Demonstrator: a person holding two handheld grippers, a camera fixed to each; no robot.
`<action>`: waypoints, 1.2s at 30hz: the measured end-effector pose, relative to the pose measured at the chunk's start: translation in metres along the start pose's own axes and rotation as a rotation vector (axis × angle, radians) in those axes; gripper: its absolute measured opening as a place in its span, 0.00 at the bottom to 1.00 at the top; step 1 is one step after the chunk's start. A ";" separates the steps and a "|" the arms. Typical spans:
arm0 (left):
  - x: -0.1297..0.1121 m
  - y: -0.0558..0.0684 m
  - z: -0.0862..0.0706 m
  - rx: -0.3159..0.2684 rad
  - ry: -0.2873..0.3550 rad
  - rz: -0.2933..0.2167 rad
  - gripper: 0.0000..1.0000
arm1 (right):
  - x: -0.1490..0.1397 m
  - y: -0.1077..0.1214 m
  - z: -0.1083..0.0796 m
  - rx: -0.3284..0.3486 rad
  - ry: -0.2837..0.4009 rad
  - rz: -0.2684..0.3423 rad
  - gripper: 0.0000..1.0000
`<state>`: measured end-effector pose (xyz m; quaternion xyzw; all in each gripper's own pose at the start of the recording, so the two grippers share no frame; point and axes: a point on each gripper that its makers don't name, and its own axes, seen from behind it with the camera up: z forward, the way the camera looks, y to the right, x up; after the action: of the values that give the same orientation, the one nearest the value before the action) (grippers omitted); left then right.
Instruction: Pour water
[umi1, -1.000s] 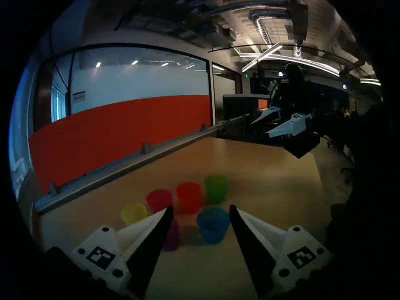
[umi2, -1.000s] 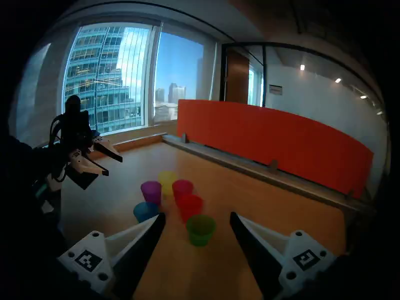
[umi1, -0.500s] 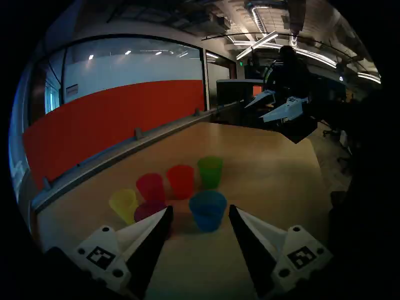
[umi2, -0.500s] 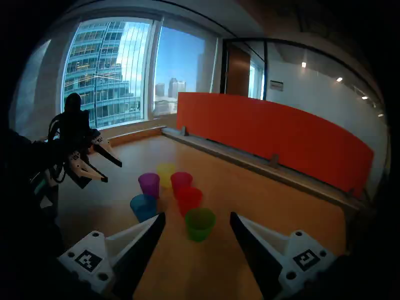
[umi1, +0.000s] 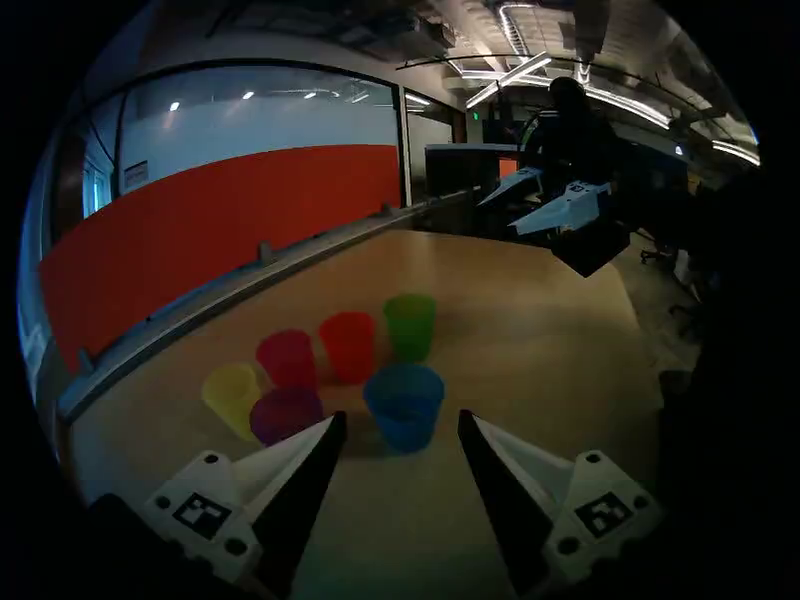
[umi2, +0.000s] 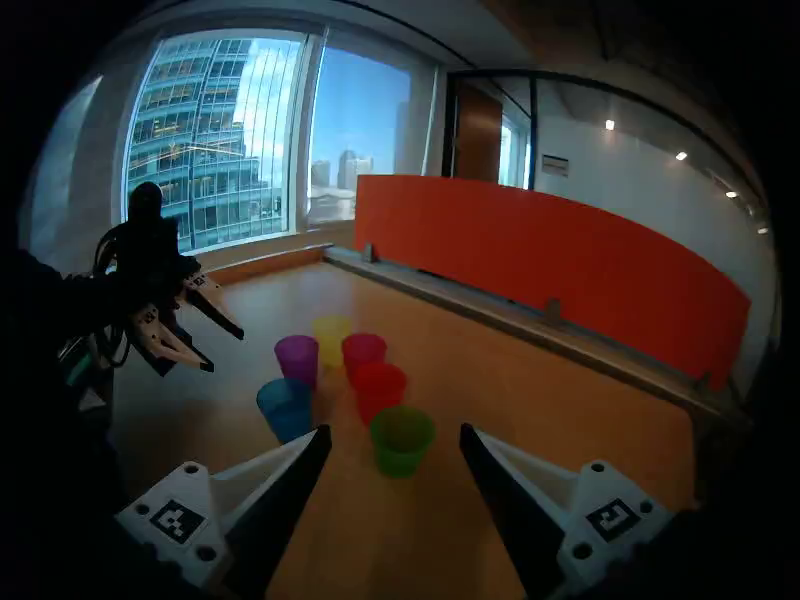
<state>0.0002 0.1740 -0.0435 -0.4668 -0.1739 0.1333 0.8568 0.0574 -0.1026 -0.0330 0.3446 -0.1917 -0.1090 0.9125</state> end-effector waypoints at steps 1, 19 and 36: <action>0.000 0.000 0.000 0.000 -0.001 0.002 0.82 | -0.001 0.000 0.001 0.000 -0.002 -0.001 1.00; -0.010 -0.003 0.008 0.017 -0.020 0.002 0.82 | -0.024 -0.004 0.019 0.004 -0.041 -0.012 1.00; -0.022 -0.009 0.017 0.034 -0.036 -0.011 0.82 | -0.066 0.001 0.068 -0.006 -0.117 -0.019 1.00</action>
<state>-0.0260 0.1737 -0.0305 -0.4486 -0.1897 0.1397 0.8621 -0.0309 -0.1203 -0.0035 0.3368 -0.2410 -0.1382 0.8997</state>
